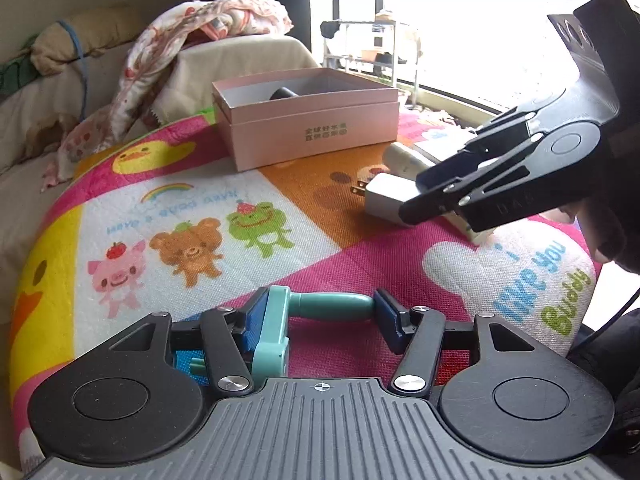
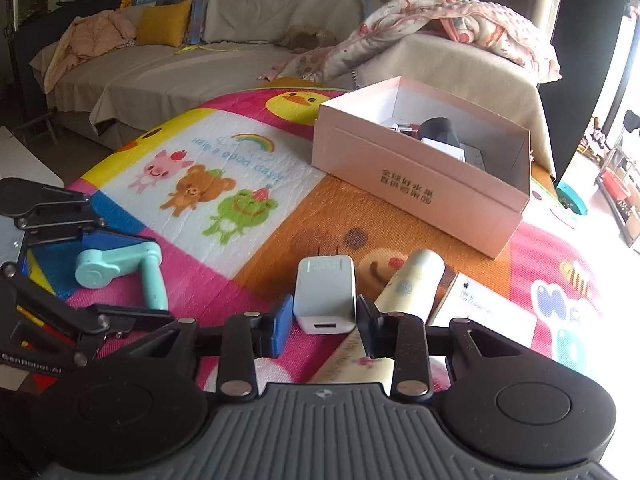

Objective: Organize rigid objects
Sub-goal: 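Grasp the small white plug with the right tool while the left tool holds the clip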

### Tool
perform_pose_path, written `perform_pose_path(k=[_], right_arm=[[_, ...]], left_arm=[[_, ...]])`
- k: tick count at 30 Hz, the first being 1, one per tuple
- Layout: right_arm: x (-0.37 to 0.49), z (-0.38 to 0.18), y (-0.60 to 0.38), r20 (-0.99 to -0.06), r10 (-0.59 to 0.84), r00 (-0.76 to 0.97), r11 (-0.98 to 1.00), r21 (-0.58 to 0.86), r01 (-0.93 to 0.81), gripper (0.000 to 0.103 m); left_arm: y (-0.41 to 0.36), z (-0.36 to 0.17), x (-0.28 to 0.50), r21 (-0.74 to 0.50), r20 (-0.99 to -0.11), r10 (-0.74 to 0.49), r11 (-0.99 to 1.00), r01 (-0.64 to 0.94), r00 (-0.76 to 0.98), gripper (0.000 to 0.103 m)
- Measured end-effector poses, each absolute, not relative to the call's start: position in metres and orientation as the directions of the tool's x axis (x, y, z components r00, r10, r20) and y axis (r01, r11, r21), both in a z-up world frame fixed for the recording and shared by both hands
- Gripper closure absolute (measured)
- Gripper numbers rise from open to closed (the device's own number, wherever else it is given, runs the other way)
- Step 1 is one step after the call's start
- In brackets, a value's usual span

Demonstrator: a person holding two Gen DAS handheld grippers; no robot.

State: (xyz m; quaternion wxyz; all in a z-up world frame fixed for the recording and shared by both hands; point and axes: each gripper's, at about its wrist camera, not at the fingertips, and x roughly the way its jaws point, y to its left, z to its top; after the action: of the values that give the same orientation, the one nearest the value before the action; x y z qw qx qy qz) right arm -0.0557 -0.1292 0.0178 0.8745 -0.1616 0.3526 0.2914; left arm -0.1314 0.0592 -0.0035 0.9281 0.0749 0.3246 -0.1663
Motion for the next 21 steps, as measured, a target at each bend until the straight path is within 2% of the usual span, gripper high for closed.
perform_pose_path(k=[5,7,10,14,15,21], right_arm=[[-0.05,0.008,-0.129,-0.722,0.392,0.57,0.792,-0.05,-0.608,0.064],[-0.045,0.006,-0.125,-0.715,0.395,0.577,0.798,-0.044,-0.601,0.056],[-0.04,0.004,-0.116,-0.708,0.398,0.583,0.799,-0.045,-0.6,0.056],[-0.043,0.006,-0.11,-0.71,0.391,0.585,0.786,-0.073,-0.614,0.064],[-0.045,0.007,-0.112,-0.712,0.389,0.584,0.782,-0.079,-0.618,0.069],[-0.067,0.014,-0.135,-0.734,0.393,0.554,0.77,-0.066,-0.634,0.071]], left_arm=[[0.059,-0.003,-0.139,0.038,-0.626,-0.259,0.932,0.361,0.736,0.042],[0.057,-0.005,-0.144,0.063,-0.615,-0.256,0.927,0.37,0.746,0.042],[0.056,-0.005,-0.149,0.098,-0.603,-0.259,0.915,0.392,0.755,0.042],[0.062,-0.004,-0.147,0.046,-0.617,-0.285,0.918,0.395,0.734,0.042],[0.064,-0.003,-0.145,0.029,-0.622,-0.292,0.919,0.394,0.726,0.042],[0.06,-0.001,-0.151,0.031,-0.633,-0.316,0.902,0.431,0.707,0.042]])
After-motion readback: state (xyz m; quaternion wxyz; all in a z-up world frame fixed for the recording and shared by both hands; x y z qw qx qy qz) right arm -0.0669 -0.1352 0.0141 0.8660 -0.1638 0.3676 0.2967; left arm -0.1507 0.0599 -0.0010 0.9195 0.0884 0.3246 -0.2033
